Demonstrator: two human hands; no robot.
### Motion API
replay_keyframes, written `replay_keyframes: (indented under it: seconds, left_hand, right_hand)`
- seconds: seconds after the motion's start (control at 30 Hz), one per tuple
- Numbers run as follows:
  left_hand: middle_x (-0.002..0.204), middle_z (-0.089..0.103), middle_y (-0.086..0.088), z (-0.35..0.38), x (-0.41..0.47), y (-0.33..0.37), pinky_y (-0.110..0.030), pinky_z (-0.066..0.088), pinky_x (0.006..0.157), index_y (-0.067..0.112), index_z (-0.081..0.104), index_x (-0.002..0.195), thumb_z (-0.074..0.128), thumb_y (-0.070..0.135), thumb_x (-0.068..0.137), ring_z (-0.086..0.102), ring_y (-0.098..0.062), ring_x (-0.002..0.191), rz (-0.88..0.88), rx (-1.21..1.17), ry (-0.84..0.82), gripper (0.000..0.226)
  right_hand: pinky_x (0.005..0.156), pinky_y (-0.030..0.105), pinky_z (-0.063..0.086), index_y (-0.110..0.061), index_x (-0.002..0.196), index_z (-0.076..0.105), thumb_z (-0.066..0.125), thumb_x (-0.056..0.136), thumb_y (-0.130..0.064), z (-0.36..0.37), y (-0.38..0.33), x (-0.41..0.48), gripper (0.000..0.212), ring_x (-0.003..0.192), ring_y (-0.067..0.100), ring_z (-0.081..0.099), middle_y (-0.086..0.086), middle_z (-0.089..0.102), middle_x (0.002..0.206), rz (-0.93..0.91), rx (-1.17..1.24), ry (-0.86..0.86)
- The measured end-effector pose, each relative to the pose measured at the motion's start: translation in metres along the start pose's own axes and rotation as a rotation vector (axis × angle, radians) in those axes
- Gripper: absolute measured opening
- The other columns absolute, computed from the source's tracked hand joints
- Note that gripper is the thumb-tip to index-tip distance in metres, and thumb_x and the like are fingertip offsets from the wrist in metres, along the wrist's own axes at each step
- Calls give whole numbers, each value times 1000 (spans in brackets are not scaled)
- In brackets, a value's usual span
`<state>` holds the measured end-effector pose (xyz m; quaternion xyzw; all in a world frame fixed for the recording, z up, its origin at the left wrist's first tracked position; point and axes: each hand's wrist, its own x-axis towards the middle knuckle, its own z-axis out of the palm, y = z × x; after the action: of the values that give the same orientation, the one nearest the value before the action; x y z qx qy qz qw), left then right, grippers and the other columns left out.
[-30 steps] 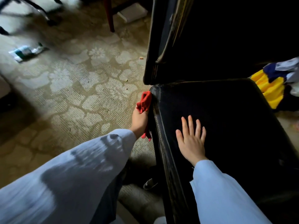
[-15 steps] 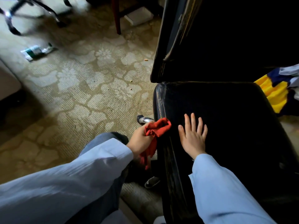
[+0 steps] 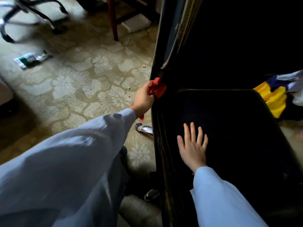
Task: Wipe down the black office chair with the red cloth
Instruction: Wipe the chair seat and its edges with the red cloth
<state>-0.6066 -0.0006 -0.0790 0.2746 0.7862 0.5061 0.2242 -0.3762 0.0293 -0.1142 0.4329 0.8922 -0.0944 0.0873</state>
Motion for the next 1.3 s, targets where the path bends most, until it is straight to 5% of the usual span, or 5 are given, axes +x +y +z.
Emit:
replay_keyframes:
  seconds: [0.23, 0.53, 0.73, 1.07, 1.3]
  left_hand:
    - [148, 34, -17, 38, 24, -12, -33, 16, 115, 7, 46, 136, 54, 9, 88, 25, -27, 140, 92, 275, -245, 49]
    - [138, 45, -16, 20, -19, -23, -22, 17, 110, 1, 45, 135, 59, -2, 81, 29, -32, 137, 291, 298, -300, 55]
    - [116, 63, -7, 10, -60, -29, -28, 39, 94, 8, 60, 114, 48, 31, 83, 53, -24, 116, 497, 408, -388, 41]
    - [108, 56, -4, 2, -23, 19, -30, 49, 85, 19, 39, 132, 47, 10, 97, 57, -16, 95, -165, -689, -31, 37]
    - [127, 52, -19, 14, 12, 3, -33, 39, 95, 16, 33, 144, 45, 18, 94, 52, -31, 112, 311, 172, -23, 51]
  right_hand:
    - [114, 45, -7, -27, 150, 0, -17, 71, -57, 1, -5, 3, 86, 144, 25, -9, 0, -6, 159, 28, -20, 23]
    - [113, 47, -7, -25, 150, 1, -17, 69, -57, 1, -8, 7, 89, 144, 27, -9, 1, -6, 159, 36, -9, 24]
    - [113, 46, -8, -26, 150, 3, -4, 80, -56, 1, -9, 8, 77, 144, 27, -9, 0, -6, 159, 58, 13, 27]
    - [113, 45, -9, -27, 150, 1, -16, 69, -57, 0, -9, 6, 89, 144, 26, -9, 0, -7, 159, 49, 27, 31]
    - [113, 46, -5, -24, 150, 12, -9, 74, -57, 2, -10, 7, 86, 145, 29, -2, 2, 3, 159, 46, 58, 91]
